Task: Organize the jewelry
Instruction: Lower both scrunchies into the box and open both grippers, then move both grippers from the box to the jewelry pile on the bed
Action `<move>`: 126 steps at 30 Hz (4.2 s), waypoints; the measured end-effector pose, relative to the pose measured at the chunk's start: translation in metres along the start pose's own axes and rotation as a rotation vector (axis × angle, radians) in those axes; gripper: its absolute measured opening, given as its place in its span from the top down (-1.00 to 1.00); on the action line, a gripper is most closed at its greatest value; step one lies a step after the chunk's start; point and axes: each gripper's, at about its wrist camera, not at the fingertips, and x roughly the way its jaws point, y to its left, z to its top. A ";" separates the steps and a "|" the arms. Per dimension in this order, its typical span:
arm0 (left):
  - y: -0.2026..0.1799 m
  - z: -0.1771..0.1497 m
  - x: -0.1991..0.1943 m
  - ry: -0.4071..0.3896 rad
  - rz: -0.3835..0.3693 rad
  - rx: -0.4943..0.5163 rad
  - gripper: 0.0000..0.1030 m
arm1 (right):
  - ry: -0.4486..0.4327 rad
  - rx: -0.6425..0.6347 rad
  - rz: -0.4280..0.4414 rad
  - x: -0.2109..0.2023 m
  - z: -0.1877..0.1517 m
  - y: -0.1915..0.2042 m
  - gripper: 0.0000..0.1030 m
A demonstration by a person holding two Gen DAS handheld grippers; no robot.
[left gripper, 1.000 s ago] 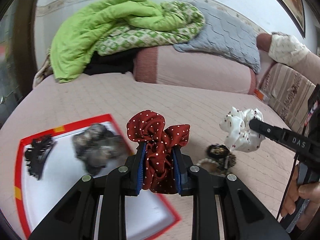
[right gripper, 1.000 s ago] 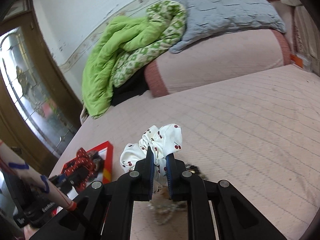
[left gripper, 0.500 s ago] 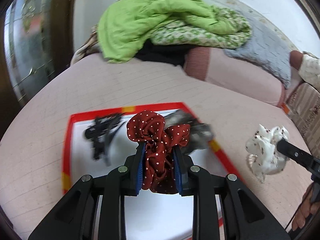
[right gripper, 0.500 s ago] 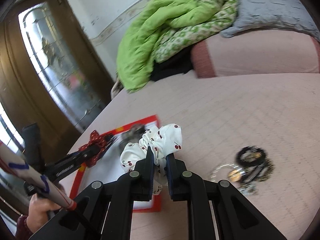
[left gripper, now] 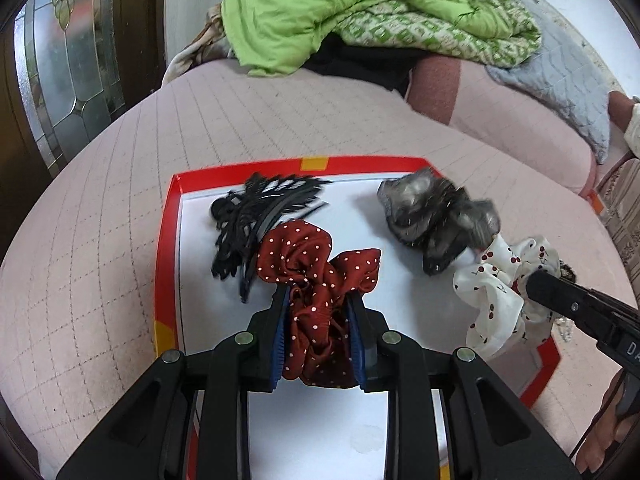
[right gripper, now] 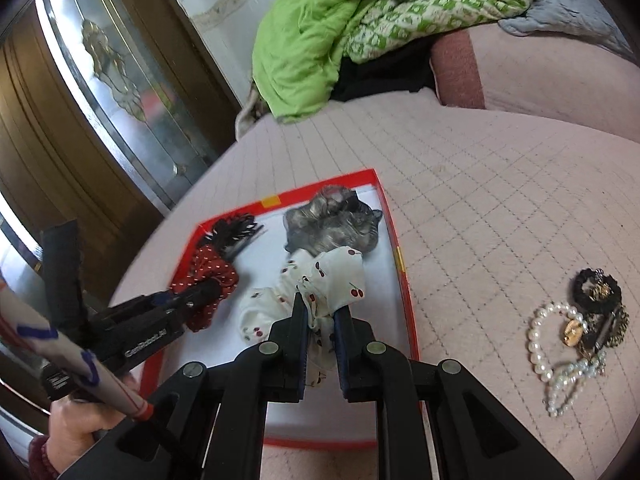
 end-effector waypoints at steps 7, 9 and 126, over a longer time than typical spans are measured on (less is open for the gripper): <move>0.014 0.006 0.012 0.013 0.027 -0.049 0.50 | 0.046 -0.036 -0.061 0.031 0.014 0.004 0.72; 0.017 0.008 0.015 0.020 0.022 -0.066 0.50 | 0.049 -0.040 -0.065 0.039 0.020 0.005 0.72; -0.286 -0.014 0.069 0.130 -0.167 0.385 0.29 | -0.162 0.469 -0.194 -0.145 -0.054 -0.234 0.07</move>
